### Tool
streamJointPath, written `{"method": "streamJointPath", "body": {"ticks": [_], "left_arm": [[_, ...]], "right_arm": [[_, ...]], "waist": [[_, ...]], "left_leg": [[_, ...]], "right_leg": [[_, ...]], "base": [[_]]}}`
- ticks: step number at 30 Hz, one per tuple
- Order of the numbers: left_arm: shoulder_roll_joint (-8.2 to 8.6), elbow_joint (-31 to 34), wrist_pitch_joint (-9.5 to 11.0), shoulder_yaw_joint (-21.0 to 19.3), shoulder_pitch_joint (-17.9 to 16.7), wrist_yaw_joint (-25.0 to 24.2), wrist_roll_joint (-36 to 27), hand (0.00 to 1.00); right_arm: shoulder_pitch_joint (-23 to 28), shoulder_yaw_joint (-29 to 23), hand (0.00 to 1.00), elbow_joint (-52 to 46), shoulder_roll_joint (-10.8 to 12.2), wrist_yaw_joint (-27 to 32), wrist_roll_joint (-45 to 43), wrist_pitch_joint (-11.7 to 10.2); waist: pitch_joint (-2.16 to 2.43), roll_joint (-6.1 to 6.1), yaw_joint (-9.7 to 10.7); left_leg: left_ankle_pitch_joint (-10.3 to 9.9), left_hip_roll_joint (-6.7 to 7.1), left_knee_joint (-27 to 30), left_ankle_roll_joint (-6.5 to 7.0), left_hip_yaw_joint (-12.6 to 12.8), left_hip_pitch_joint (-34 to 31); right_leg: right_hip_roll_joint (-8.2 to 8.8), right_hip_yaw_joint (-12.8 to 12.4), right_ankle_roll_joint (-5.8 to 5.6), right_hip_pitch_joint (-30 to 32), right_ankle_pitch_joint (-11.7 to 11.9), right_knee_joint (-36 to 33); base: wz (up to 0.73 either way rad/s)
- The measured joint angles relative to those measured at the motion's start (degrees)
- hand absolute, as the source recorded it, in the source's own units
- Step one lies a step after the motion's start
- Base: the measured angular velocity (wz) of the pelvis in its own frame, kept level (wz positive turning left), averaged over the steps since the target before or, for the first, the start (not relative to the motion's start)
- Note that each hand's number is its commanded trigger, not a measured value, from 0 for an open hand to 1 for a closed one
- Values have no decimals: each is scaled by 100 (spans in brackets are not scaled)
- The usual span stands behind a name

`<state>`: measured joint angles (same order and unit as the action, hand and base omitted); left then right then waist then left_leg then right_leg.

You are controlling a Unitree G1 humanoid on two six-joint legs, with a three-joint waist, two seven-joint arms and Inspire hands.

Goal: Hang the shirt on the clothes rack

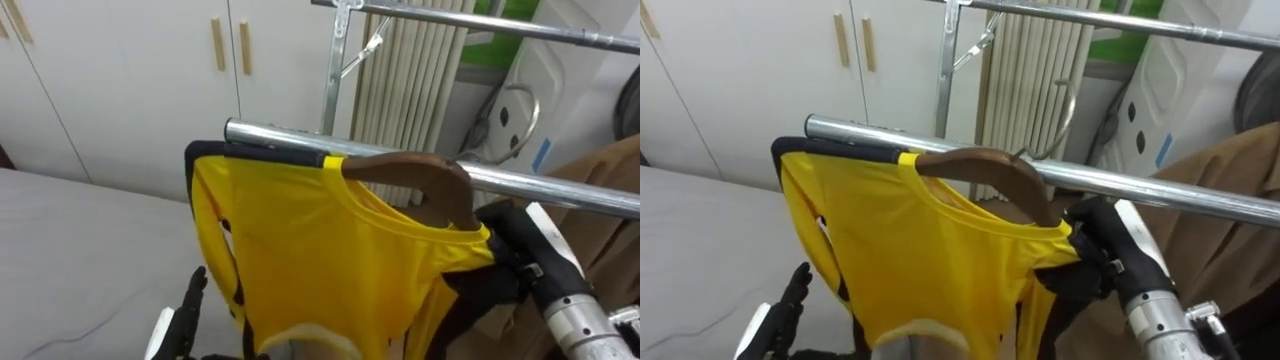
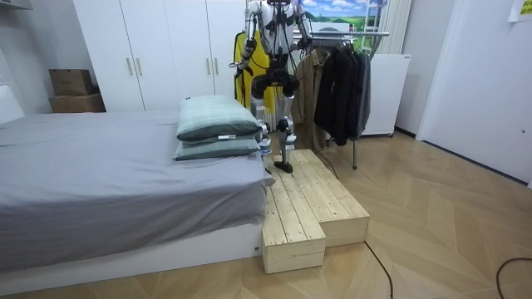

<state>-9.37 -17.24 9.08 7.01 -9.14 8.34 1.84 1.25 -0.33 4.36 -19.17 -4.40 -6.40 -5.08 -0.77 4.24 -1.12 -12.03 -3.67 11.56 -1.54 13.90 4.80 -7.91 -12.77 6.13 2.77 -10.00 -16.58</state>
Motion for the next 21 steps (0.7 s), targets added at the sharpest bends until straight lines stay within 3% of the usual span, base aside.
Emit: {"method": "streamJointPath", "body": {"ticks": [6,10,15,21], "left_arm": [[-25,28,-36,-21,-5,-51,11,0],[-39,272,-153,-24,-59,-197,60,0],[-49,465,-216,-28,-54,-281,65,0],[-53,754,-278,-28,-56,-298,2,0]], "right_arm": [[13,157,100,648,-1,-598,891,147],[47,157,100,1199,133,-1087,1324,139],[57,157,100,2031,277,-1331,1403,206],[-141,94,100,3109,259,-1405,2053,269]], "waist": [[3,-14,-54],[35,-39,-53],[67,-103,-15],[62,-79,0]], "left_leg": [[3,-8,-2,-7,-57,-22],[3,-2,-2,-7,-84,112],[3,30,-13,-5,-160,135],[3,33,-25,-5,-194,163]], "right_leg": [[38,155,32,-43,18,104],[61,194,40,-239,25,215],[84,191,36,-279,23,235],[83,211,35,-295,23,213]], "base": [[8],[7],[1],[1]]}}
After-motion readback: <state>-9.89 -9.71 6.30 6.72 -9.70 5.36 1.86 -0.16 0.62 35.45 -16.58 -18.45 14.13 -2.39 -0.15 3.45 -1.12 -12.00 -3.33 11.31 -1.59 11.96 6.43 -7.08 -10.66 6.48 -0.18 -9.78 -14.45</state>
